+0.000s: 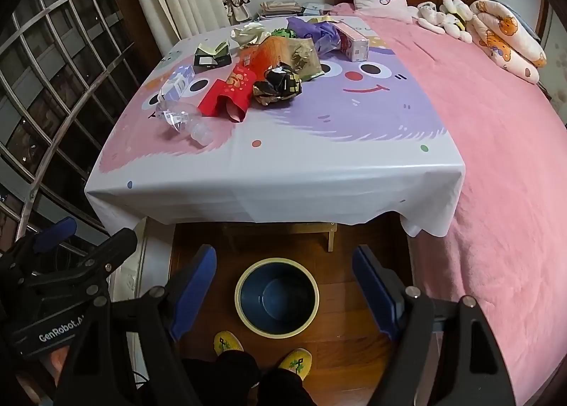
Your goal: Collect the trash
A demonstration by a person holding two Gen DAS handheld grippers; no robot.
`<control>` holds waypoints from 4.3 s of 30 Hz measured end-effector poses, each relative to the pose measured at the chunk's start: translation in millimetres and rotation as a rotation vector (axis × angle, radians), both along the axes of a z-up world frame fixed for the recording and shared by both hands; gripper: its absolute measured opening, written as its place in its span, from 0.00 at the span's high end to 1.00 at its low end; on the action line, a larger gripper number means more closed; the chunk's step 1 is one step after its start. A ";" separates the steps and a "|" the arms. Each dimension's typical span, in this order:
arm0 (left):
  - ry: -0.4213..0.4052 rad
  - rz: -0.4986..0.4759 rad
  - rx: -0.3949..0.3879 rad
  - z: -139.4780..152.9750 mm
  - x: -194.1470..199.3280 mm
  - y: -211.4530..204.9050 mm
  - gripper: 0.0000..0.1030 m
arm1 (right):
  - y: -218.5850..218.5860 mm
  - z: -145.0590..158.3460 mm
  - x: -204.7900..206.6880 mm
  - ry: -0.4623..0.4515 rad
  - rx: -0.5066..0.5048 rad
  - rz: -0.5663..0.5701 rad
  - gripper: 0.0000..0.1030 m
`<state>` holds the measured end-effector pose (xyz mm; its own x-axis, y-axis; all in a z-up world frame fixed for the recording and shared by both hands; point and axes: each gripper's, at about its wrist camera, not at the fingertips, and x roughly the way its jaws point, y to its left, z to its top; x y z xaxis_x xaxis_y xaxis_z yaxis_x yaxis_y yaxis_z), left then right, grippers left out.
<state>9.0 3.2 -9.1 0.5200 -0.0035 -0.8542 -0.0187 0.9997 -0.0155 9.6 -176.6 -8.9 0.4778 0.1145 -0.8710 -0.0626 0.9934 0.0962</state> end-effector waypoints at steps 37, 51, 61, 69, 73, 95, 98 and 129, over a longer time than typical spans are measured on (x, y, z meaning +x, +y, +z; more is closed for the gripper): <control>-0.018 0.016 0.005 7.2 -0.6 0.2 0.03 | 0.7 -1.8 1.6 0.007 0.007 0.012 0.23; -0.022 0.017 0.013 9.4 -2.0 -0.9 0.03 | 0.8 -1.4 -0.6 0.006 0.013 0.012 0.23; -0.025 0.020 0.052 21.7 -3.1 -4.4 0.04 | -2.2 4.9 -0.5 -0.013 0.041 0.042 0.23; 0.033 0.042 -0.009 22.5 19.5 6.0 0.03 | 0.6 7.9 19.1 -0.026 0.053 0.065 0.23; 0.052 0.081 -0.063 22.0 48.9 19.3 0.03 | 3.6 6.3 37.9 -0.013 0.065 0.061 0.23; 0.252 0.273 -0.305 -63.4 217.9 73.7 0.04 | 6.2 -30.0 217.4 0.038 0.078 -0.122 0.23; 0.262 0.293 -0.337 -72.0 229.3 75.1 0.05 | 5.7 -39.8 236.6 0.052 0.097 -0.151 0.23; 0.108 0.105 -0.277 -17.2 220.0 69.9 0.45 | -7.2 -15.5 231.0 -0.015 0.191 -0.180 0.57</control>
<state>228.9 73.1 -26.2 0.4359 -0.1948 -0.8787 -0.1380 0.9503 -0.2791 240.6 -183.9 -24.4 0.5177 0.1879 -0.8347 0.1108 0.9526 0.2832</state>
